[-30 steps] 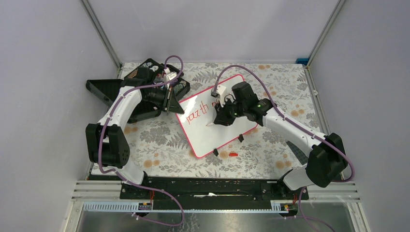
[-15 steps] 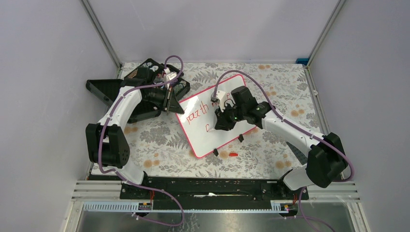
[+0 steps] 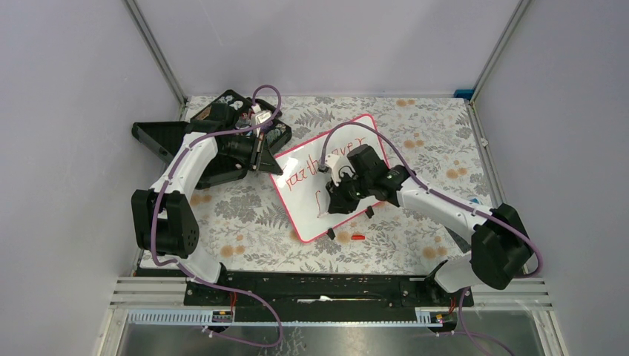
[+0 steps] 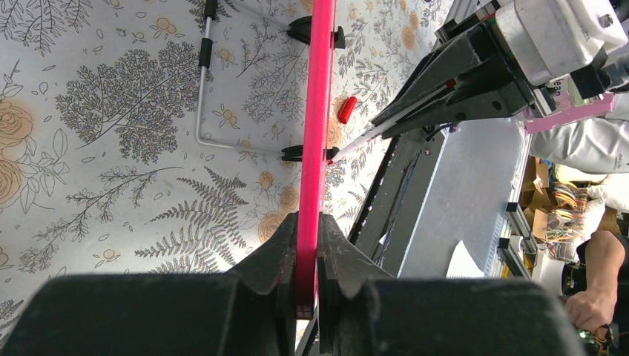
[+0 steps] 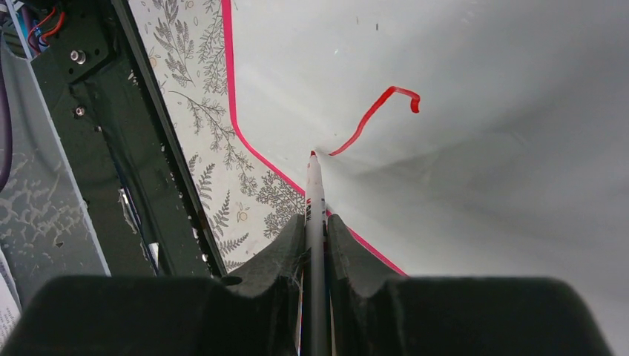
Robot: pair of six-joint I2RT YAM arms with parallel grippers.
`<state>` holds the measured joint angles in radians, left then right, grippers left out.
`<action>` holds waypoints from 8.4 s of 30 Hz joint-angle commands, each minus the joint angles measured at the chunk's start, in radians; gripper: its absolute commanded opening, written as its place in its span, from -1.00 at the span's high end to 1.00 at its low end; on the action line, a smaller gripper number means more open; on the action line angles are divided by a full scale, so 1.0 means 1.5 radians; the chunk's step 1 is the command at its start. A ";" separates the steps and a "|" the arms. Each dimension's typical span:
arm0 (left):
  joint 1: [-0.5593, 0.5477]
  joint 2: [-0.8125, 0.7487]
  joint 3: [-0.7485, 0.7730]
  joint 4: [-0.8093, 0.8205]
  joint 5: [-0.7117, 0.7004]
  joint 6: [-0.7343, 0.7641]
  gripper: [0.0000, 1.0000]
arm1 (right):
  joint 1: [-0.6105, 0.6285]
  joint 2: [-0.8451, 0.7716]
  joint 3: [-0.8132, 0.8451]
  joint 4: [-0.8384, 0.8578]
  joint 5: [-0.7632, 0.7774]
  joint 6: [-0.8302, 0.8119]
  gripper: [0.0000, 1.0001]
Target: Write a sentence on the whiteboard
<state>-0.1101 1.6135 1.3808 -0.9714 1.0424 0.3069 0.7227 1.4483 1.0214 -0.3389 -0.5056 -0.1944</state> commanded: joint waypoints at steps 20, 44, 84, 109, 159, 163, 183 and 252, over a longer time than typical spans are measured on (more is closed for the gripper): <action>-0.004 0.002 0.005 0.023 -0.043 0.025 1.00 | 0.010 0.002 0.071 0.029 0.075 0.005 1.00; -0.004 0.001 0.004 0.023 -0.041 0.026 1.00 | -0.093 -0.059 0.074 -0.036 -0.062 -0.016 1.00; -0.004 0.000 -0.001 0.023 -0.041 0.030 1.00 | -0.100 0.013 0.086 -0.002 -0.022 0.018 1.00; -0.004 -0.001 -0.001 0.023 -0.043 0.030 1.00 | -0.099 -0.020 0.046 -0.023 -0.006 -0.011 1.00; -0.004 0.003 0.001 0.023 -0.044 0.029 1.00 | -0.134 -0.036 0.061 -0.061 0.006 -0.038 1.00; -0.005 0.003 0.003 0.024 -0.042 0.027 1.00 | -0.133 -0.044 0.075 -0.076 -0.029 -0.042 1.00; -0.007 -0.003 -0.003 0.023 -0.046 0.029 1.00 | -0.181 -0.041 0.094 -0.079 -0.136 -0.025 1.00; -0.010 0.009 0.001 0.024 -0.051 0.028 1.00 | -0.204 -0.011 0.084 -0.046 -0.051 -0.031 1.00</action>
<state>-0.1127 1.6135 1.3808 -0.9710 1.0393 0.3073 0.4271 1.4410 1.1080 -0.4274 -0.5953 -0.2165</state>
